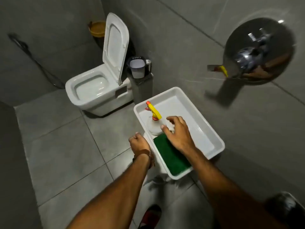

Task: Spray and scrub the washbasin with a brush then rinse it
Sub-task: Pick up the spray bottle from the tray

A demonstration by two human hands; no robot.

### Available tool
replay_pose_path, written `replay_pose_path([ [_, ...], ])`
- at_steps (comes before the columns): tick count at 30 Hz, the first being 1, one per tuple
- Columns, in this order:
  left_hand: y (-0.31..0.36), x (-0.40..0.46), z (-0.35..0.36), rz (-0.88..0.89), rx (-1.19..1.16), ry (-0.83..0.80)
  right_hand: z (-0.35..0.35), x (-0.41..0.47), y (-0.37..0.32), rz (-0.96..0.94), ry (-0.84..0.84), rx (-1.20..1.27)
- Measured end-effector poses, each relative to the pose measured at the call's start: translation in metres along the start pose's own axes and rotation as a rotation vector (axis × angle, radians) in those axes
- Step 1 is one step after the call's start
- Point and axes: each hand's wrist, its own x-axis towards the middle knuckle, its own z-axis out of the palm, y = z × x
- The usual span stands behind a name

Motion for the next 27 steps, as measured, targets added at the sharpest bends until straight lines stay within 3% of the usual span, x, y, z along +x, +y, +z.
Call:
replay_pose_path([
  [3, -0.02, 0.009, 0.029, 0.028, -0.09, 0.004, 0.033, 0.035, -0.006, 0.114, -0.019, 0.206],
  [6, -0.043, 0.011, 0.051, 0.091, -0.103, -0.12, 0.058, 0.061, -0.009, 0.171, -0.044, 0.348],
  [9, -0.06, 0.019, 0.065, 0.16, -0.1, -0.229, 0.073, 0.075, -0.001, 0.099, -0.098, 0.388],
  [15, -0.069, 0.026, 0.071, 0.197, -0.073, -0.21, 0.079, 0.091, -0.004, 0.039, -0.05, 0.451],
  [21, -0.061, 0.026, 0.07, 0.23, -0.036, -0.184, 0.013, 0.074, -0.03, 0.053, 0.143, 0.606],
  [27, -0.046, 0.007, 0.055, 0.273, 0.094, -0.139, -0.1, -0.011, -0.036, 0.041, 0.345, 0.771],
])
